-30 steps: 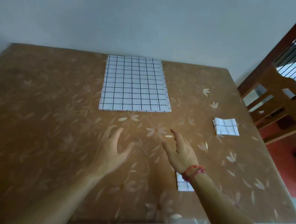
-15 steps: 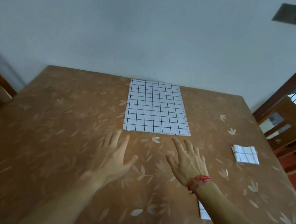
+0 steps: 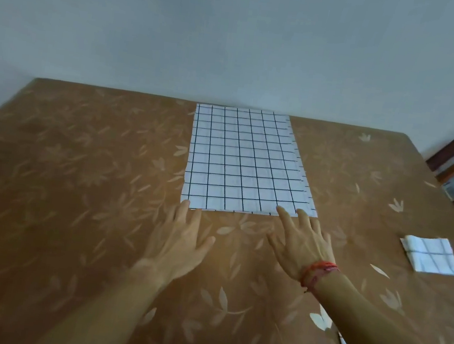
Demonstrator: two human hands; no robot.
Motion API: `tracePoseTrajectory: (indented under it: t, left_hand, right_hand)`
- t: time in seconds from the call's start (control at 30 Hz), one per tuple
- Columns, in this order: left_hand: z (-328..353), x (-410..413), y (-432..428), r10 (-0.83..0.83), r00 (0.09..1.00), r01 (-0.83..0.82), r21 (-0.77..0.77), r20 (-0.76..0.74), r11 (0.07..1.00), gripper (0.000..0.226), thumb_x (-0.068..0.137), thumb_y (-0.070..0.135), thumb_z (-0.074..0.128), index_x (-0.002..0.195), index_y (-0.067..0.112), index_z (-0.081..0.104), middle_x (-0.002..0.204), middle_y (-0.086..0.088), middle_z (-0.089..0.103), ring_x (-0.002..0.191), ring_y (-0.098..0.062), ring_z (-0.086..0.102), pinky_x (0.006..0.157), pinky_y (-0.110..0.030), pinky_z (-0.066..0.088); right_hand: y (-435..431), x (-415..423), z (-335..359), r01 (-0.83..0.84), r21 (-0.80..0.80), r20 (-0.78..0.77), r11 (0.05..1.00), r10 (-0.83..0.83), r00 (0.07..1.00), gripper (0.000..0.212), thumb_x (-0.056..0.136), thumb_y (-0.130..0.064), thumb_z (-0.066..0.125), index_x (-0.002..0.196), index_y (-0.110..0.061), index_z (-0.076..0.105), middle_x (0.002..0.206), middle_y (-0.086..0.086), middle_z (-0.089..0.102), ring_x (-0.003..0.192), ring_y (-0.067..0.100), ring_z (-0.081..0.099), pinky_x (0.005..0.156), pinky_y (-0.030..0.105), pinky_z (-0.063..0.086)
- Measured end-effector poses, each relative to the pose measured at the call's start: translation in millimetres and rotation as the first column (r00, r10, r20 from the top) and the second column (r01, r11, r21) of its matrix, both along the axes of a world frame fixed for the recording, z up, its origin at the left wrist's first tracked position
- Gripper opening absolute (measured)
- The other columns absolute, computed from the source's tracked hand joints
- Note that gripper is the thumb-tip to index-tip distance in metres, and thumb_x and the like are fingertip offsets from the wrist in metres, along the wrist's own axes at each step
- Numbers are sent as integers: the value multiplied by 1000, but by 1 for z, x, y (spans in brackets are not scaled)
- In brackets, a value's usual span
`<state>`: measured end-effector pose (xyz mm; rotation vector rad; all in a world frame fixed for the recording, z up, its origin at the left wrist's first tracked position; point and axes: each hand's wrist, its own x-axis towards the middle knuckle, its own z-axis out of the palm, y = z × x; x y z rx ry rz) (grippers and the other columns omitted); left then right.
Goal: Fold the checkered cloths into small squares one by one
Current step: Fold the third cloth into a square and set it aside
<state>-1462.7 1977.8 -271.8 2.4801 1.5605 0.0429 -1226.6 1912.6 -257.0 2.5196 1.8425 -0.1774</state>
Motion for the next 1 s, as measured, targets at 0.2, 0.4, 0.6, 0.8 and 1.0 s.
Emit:
tracePoseTrajectory:
  t: [0.2,0.4,0.6,0.8,1.0]
  left_hand:
    - [-52,27,39,1,1000,-1,-6,-10,1000,63,97,56,36,145,16,34,154,-9,22,140,-25,23,106,-39,34]
    - [-73,40,71,6,1000,-7,-29,-19,1000,65,96,59,36,149,21,28,158,-13,12,145,-32,11,107,-47,35]
    - [-74,45,82,22,998,-27,-87,-51,996,62,98,59,30,153,32,21,160,-18,8,148,-33,5,117,-45,15]
    - [-79,46,82,-8,994,-3,-102,-106,995,66,98,60,24,155,27,18,162,-17,7,150,-31,2,120,-44,5]
    - [-73,44,74,2,998,0,33,-58,999,67,97,50,38,149,8,33,160,-8,26,149,-20,18,117,-40,19]
  right_hand:
    - [46,22,-53,30,-37,12,999,-29,1000,58,92,-56,34,145,-36,22,145,8,33,130,29,33,102,46,32]
    - [74,38,-87,32,-10,4,999,-31,999,59,90,-63,31,144,-40,21,149,12,28,136,32,26,106,49,28]
    - [82,46,-99,72,-40,-14,997,-72,997,64,85,-72,23,144,-45,17,150,22,21,142,37,17,113,52,20]
    - [78,48,-100,27,-52,-17,998,-28,999,62,91,-65,20,147,-39,20,157,15,17,146,29,10,116,49,13]
    - [73,39,-95,5,1,84,1000,-5,996,69,94,-60,21,141,-13,38,150,3,38,144,18,22,118,52,3]
